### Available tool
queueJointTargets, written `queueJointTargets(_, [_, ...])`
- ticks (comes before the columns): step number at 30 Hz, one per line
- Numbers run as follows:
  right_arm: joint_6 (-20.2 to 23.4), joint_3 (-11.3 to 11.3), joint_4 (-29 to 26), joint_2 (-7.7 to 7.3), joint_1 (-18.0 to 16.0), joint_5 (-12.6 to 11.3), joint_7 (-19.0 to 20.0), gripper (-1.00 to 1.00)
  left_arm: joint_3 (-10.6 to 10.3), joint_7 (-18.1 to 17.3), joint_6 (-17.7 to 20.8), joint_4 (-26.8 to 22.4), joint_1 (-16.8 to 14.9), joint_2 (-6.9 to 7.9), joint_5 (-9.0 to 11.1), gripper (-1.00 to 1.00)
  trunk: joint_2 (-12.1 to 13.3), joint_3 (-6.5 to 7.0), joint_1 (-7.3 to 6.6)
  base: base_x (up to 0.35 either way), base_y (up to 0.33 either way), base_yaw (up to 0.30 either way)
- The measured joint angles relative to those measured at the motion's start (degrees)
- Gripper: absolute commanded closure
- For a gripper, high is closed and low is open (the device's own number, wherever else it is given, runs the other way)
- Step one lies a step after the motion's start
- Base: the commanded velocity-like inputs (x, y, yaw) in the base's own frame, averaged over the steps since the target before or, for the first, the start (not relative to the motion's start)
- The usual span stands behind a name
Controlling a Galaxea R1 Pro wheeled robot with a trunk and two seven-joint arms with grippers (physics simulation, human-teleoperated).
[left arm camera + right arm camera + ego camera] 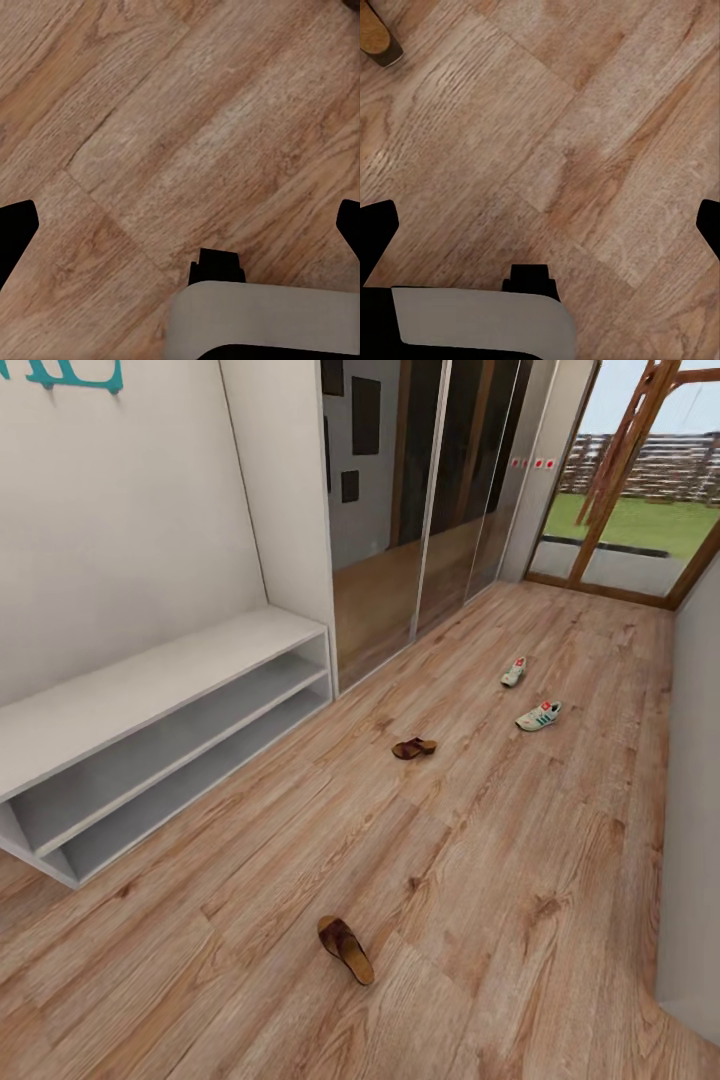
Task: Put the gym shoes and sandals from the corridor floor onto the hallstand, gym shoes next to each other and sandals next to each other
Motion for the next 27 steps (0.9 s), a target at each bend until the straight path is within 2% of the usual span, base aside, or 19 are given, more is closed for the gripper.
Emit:
queueJointTargets(15, [0.06,0.05,-0.44,-0.01,0.00,0.11,0.13,-1.00,-0.15,-0.04,-0.07,-0.05,0.00,0.31,0.01,-1.00,0.00,0.00,0.00,0.000,-0.001,0.000])
queueJointTargets(18, [0.07,0.10,-1.14,-0.06,0.00,0.77,0.17,-1.00,-0.19,-0.02,-0.02,-0.07,-0.24,0.41,0.00,-1.00,0.00,0.00,0.00,0.000,0.000,0.000])
queueJointTargets(22, [0.11,0.14,-3.23,-0.46,0.00,2.72,0.22,-1.00,-0.24,-0.06,0.08,-0.08,-0.66,0.49,-0.02,-1.00,0.00,0.00,0.00,0.000,0.000,0.000])
queueJointTargets(25, [0.70,0.16,-7.84,-1.17,-0.07,6.40,0.35,-1.00,-0.41,-0.16,0.28,-0.52,-1.62,0.48,-0.41,-1.00,0.00,0.01,0.00,0.000,0.000,0.000])
queueJointTargets(27, [1.22,0.13,-9.66,-1.32,-0.11,7.94,0.38,-1.00,-0.56,-0.19,0.59,-0.82,-2.71,0.52,-0.56,-1.00,0.00,0.00,0.00,0.000,0.000,0.000])
